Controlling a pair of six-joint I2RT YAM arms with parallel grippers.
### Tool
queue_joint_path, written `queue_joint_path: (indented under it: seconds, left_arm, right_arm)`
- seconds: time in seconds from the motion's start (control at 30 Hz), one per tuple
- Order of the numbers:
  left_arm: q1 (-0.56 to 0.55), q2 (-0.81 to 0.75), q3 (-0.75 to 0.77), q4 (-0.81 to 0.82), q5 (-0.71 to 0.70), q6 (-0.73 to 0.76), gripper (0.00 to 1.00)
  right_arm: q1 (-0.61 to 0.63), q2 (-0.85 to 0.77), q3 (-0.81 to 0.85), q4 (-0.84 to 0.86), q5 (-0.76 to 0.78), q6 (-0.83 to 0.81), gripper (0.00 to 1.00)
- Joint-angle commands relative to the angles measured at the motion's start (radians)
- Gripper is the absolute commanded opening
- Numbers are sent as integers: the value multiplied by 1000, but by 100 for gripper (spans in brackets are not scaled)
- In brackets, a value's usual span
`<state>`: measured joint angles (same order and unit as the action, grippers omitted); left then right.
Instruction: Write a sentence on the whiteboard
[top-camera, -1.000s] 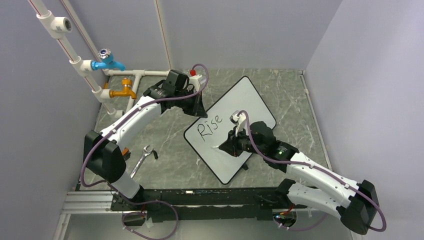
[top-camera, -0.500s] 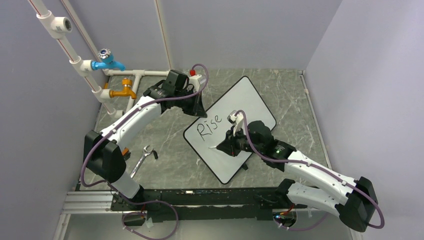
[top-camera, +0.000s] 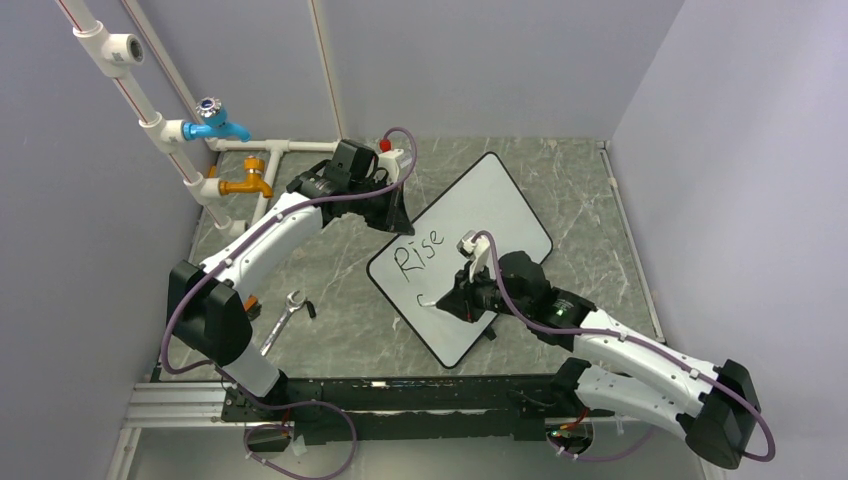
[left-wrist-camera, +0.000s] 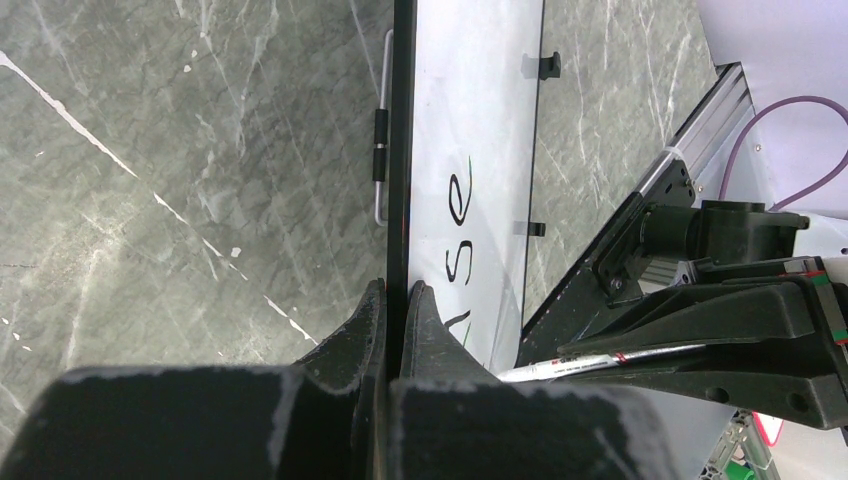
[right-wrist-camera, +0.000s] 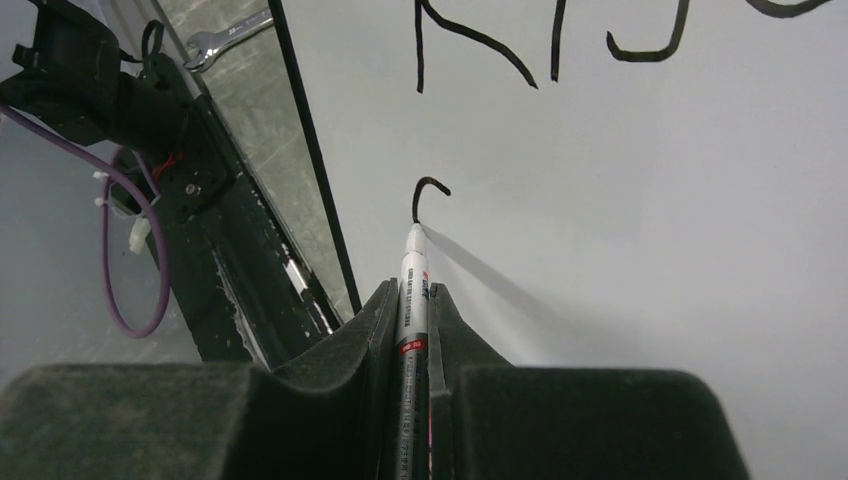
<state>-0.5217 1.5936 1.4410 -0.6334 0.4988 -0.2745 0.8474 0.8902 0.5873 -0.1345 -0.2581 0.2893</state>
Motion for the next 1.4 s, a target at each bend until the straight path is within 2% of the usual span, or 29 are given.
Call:
queue_joint_path:
  seconds: [0.0,0.27,0.67,1.37]
  left_arm:
    - [5,-43,4,50,-101,34,0]
    - [5,-45,1,53,-101,32,0]
    - [5,-41,3,50,-101,34,0]
    - [5,-40,2,51,-104,36,0]
  right_arm:
    - [4,-24,-4,-25,75,12,0]
    - [4,2,43,-33,174,16,0]
    - [6,63,93,8,140,7,0]
    - [7,-34,17,-71,213,43,0]
